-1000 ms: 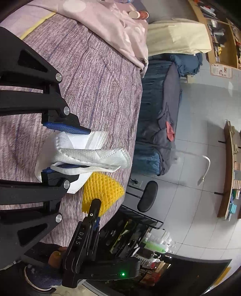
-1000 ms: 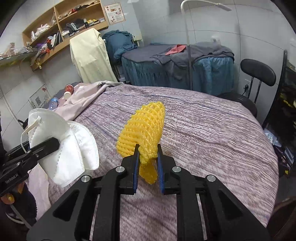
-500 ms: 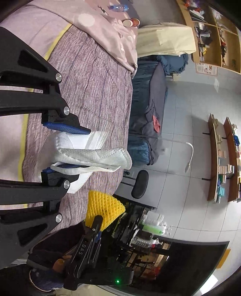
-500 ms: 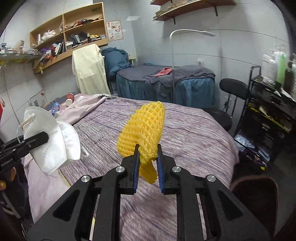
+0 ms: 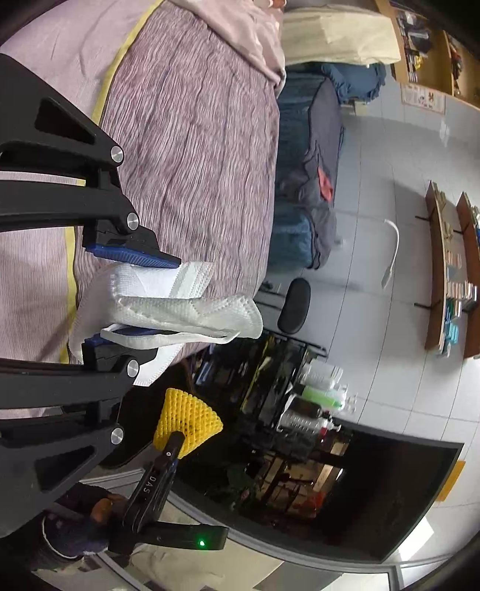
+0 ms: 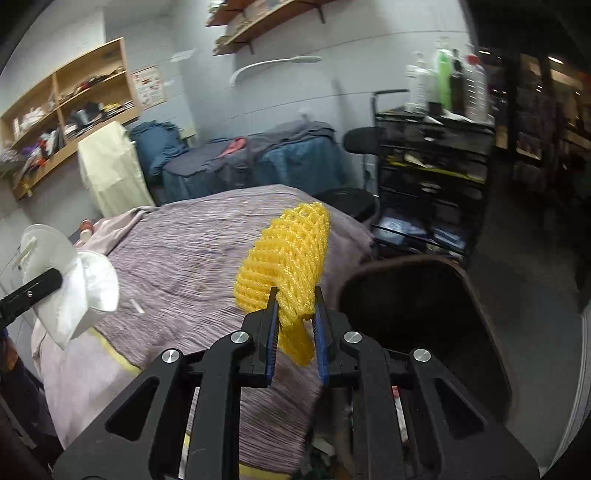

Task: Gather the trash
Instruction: 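Lift and carry the mask with the left gripper while the right carries the net to the bin, then open the right gripper dropping the net into the bin while the left drops the mask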

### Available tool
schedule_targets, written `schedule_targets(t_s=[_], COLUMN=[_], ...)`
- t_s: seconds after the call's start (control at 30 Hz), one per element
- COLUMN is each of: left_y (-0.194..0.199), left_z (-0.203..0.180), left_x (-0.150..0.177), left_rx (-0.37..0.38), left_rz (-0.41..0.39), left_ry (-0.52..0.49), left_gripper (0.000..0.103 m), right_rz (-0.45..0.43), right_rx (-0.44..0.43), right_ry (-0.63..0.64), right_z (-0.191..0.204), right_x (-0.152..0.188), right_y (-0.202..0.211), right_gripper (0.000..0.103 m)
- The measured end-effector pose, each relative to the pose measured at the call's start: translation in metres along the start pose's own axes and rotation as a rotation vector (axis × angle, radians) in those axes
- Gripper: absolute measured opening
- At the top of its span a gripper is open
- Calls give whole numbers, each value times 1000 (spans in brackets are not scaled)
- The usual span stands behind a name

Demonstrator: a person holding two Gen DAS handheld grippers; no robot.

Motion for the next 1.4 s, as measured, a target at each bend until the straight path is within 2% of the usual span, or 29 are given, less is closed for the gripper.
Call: schedule_targets(t_s=[0.2, 0.43, 0.5, 0.53, 0.63, 0.67, 0.77, 1.03, 1.13, 1.4], left_y=[-21, -38, -41, -43, -47, -49, -53, -75, -85, -117], left_z=[-30, -54, -60, -62, -70, -72, -77, -93, -102, -132], left_x=[6, 13, 14, 15, 17, 18, 21, 20, 17, 12], left_rx=[45, 83, 95, 100, 109, 112, 116, 148, 166, 211], left_rz=[33, 65, 74, 78, 89, 93, 105, 144, 157, 205], left_ry=[-37, -61, -66, -67, -79, -83, -97, -128, -142, -190], left_gripper=[29, 29, 29, 29, 29, 29, 29, 29, 29, 30], right_rz=[28, 87, 104, 107, 118, 121, 129, 66, 35, -16], right_rx=[129, 215, 218, 221, 252, 254, 247, 243, 257, 279], right_ry=[-70, -95, -100, -100, -98, -103, -119, -155, -170, -210], right_z=[-57, -93, -95, -96, -96, -97, -96, -98, -104, -120], right_x=[15, 30, 33, 36, 41, 43, 48, 44, 39, 33], right_y=[-3, -20, -27, -30, -38, -40, -42, -20, -7, 17], right_gripper=[18, 18, 22, 27, 59, 64, 70, 71, 79, 82])
Point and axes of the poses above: each gripper's, at about its wrist camera, not at the fingertips, and y roughly against the way its jaws point, z to its left, x to its underside, the point moved 5 cm from there along -y, roughly the way its jaws point, and after that the axes turned 5 degrees about x, right-handed, at the moved point
